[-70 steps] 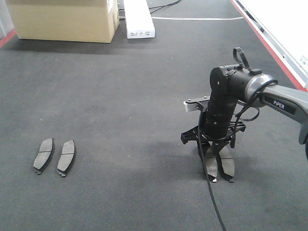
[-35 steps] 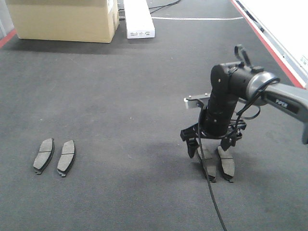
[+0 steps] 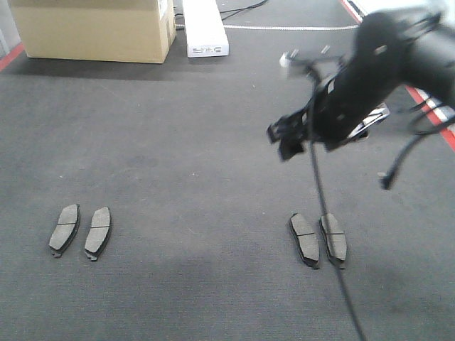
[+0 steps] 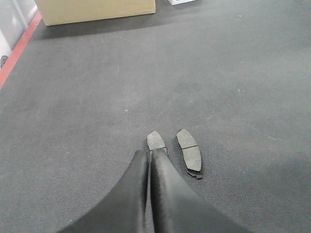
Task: Move and align brake pads A on conveyor
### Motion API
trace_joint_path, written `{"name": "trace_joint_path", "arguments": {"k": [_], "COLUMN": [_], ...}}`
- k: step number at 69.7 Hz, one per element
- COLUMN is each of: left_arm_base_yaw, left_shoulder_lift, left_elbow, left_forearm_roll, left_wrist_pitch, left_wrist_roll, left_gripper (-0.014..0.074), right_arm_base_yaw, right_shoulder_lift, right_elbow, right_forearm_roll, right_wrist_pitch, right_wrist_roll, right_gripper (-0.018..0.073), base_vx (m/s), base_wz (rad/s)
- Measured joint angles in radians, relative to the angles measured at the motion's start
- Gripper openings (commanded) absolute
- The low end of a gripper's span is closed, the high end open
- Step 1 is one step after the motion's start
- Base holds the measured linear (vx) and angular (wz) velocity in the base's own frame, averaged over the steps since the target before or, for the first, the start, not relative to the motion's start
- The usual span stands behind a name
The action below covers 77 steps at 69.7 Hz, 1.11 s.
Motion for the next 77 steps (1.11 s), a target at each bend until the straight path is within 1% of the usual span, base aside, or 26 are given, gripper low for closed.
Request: {"name": "trace_joint_path", "arguments": {"k": [6, 7, 15, 27, 38, 41, 56, 77], "left_arm_base_yaw": [0.0, 0.0, 0.0, 0.0, 0.0, 0.0, 0.0, 0.0], "left_shoulder_lift": [0.0, 0.0, 0.0, 0.0, 0.0, 0.0, 0.0, 0.0], "left_elbow": [0.0, 0.0, 0.0, 0.0, 0.0, 0.0, 0.0, 0.0], "left_forearm_roll": [0.0, 0.0, 0.0, 0.0, 0.0, 0.0, 0.0, 0.0], "left_wrist_pitch": [0.0, 0.0, 0.0, 0.0, 0.0, 0.0, 0.0, 0.0], "left_wrist_roll": [0.0, 0.0, 0.0, 0.0, 0.0, 0.0, 0.0, 0.0], "left_gripper": [-0.0006, -0.0006, -0.0006, -0.0006, -0.0006, -0.0006, -0.0006, -0.0006], "right_arm_base_yaw": [0.0, 0.0, 0.0, 0.0, -0.001, -0.012, -0.126, -0.248], "right_shoulder_lift": [-0.07, -0.082, -0.184, -0.35, -0.481, -0.52, -0.686, -0.961], "right_elbow": [0.058, 0.07, 0.19, 0.382, 0.531, 0.572, 0.73, 0.884], "right_forearm_roll": [-0.006, -0.006, -0.03, -0.058, -0.059, -0.057, -0.055, -0.054], "right_wrist_pitch": [-0.046, -0.053, -0.129, -0.232, -0.268, -0.274, -0.29, -0.3], "right_wrist_roll": [0.008, 0.009, 0.01, 0.013, 0.016, 0.017, 0.018, 0.017], "right_gripper": [0.0249, 0.0209, -0.0021, -0.0012, -0.0011, -0.0011, -0.0008, -0.0007], "base_vx": [0.0, 0.0, 0.0, 0.0, 0.0, 0.0, 0.0, 0.0], "base_wz": [0.0, 0.0, 0.0, 0.0, 0.0, 0.0, 0.0, 0.0]}}
